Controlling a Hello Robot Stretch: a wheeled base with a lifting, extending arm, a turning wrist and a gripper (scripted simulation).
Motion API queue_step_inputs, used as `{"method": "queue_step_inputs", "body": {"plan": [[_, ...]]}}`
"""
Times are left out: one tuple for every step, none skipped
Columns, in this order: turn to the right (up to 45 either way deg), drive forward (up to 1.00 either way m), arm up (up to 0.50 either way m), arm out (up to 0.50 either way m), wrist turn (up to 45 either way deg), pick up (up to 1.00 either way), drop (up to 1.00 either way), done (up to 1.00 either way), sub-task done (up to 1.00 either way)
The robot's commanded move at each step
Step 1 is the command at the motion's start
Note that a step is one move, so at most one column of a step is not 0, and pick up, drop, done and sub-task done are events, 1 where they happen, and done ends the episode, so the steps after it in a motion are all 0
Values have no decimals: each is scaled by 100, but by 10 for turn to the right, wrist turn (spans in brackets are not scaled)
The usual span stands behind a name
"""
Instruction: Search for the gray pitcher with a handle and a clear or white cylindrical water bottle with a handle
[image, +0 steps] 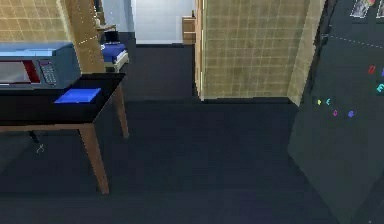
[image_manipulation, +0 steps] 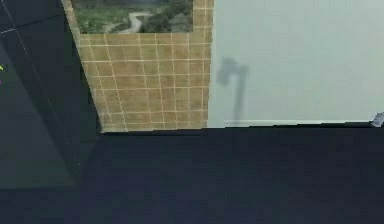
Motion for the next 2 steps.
{"method": "queue_step_inputs", "body": {"plan": [[0,90,0,0,0,0,0,0,0],[0,100,0,0,0,0,0,0,0]]}}
